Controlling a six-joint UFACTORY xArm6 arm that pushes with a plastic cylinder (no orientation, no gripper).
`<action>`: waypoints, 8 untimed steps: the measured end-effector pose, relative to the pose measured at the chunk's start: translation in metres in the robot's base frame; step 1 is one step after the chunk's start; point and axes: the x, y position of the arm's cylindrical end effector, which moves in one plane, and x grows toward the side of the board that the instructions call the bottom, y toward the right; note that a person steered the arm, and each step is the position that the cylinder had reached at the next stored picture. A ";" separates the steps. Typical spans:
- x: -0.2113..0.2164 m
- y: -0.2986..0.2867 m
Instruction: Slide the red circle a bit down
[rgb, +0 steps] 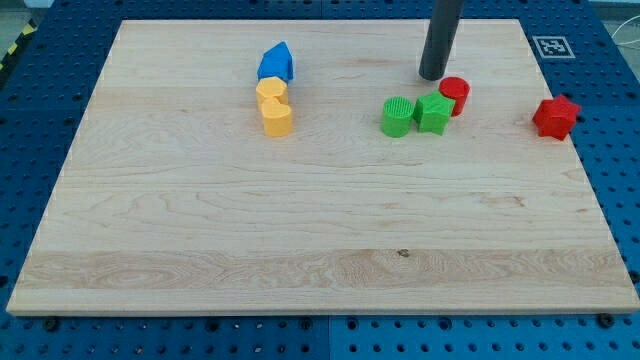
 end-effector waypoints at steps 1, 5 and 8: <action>0.004 0.000; 0.024 0.021; 0.036 0.034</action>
